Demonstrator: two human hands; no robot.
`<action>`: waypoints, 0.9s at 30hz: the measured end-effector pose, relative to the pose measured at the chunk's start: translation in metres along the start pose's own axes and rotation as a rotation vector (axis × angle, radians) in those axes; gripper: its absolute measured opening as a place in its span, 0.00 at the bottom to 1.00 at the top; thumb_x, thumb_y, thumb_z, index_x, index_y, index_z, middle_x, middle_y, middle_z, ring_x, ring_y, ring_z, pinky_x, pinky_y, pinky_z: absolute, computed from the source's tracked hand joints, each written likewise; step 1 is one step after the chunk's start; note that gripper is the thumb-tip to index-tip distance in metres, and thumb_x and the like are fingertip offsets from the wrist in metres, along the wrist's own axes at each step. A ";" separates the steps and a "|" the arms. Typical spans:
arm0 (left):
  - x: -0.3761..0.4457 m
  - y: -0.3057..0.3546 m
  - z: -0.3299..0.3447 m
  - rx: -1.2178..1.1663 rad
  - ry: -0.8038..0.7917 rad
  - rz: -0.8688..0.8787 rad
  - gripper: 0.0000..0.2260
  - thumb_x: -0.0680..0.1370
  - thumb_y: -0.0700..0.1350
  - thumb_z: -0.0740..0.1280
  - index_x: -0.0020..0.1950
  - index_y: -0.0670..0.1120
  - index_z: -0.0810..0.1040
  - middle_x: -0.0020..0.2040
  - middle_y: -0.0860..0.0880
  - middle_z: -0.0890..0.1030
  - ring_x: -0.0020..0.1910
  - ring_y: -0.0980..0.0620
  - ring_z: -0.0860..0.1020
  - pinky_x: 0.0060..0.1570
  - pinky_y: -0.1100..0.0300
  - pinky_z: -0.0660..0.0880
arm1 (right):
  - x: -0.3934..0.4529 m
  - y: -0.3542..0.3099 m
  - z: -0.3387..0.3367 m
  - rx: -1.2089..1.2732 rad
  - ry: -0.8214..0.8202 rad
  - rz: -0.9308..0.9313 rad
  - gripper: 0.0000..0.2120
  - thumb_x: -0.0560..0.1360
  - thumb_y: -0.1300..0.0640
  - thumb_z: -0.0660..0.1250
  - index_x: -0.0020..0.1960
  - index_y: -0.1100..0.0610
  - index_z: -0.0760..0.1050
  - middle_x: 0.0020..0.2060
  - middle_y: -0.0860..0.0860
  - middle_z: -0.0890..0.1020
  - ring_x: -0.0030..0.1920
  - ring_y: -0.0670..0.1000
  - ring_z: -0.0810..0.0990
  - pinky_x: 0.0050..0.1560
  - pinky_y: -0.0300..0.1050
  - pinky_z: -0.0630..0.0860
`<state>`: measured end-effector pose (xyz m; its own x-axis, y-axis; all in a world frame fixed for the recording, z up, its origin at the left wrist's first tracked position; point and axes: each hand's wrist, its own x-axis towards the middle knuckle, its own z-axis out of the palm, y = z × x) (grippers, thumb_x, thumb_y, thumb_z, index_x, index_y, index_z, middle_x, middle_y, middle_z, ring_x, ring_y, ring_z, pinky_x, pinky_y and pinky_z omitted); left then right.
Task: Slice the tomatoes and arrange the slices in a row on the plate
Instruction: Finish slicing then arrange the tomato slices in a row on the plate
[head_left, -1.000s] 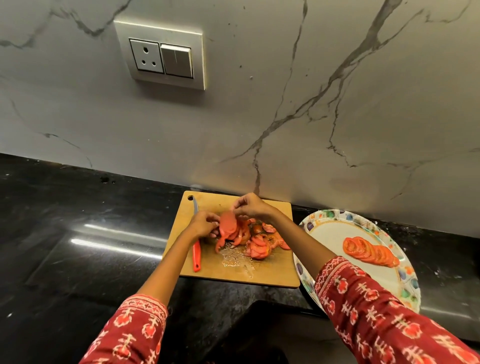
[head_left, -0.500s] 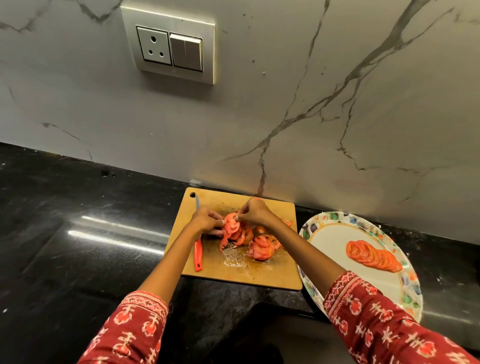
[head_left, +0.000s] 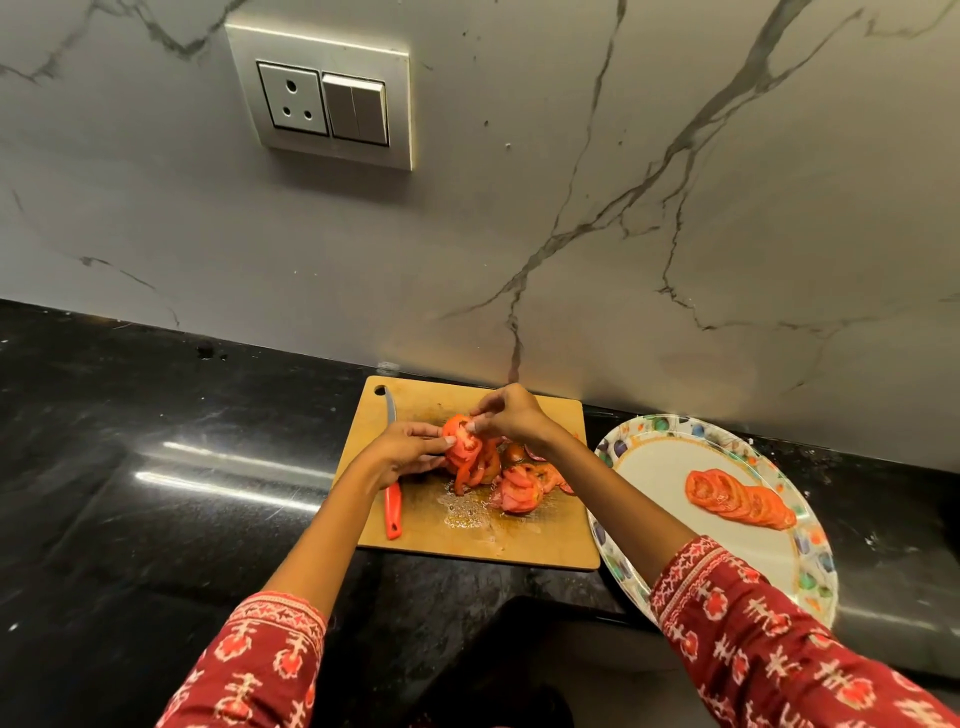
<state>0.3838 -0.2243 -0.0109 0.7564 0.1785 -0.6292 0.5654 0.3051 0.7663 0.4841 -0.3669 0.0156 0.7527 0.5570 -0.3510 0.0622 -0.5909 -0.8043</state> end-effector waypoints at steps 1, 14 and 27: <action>-0.001 0.001 0.000 0.005 0.005 0.014 0.08 0.72 0.37 0.70 0.51 0.40 0.79 0.42 0.43 0.81 0.34 0.54 0.81 0.32 0.67 0.78 | -0.002 0.000 -0.001 0.036 -0.003 -0.007 0.15 0.69 0.67 0.73 0.54 0.67 0.78 0.44 0.60 0.82 0.44 0.52 0.81 0.48 0.46 0.80; -0.010 -0.006 0.004 -0.161 0.075 0.067 0.11 0.71 0.35 0.70 0.52 0.36 0.78 0.45 0.40 0.81 0.35 0.53 0.82 0.35 0.64 0.80 | -0.028 0.028 0.014 0.195 0.054 -0.004 0.11 0.68 0.67 0.74 0.47 0.59 0.76 0.30 0.48 0.82 0.34 0.44 0.81 0.43 0.45 0.79; -0.020 -0.019 0.008 -0.223 0.174 0.130 0.11 0.71 0.31 0.69 0.54 0.36 0.77 0.45 0.42 0.80 0.41 0.50 0.80 0.34 0.66 0.79 | -0.034 0.026 0.029 0.060 0.032 0.030 0.13 0.67 0.69 0.73 0.36 0.55 0.72 0.31 0.51 0.79 0.32 0.43 0.77 0.35 0.37 0.74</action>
<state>0.3604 -0.2416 -0.0118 0.7392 0.3812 -0.5552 0.3667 0.4636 0.8066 0.4410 -0.3839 -0.0078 0.7743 0.5200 -0.3607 0.0003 -0.5702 -0.8215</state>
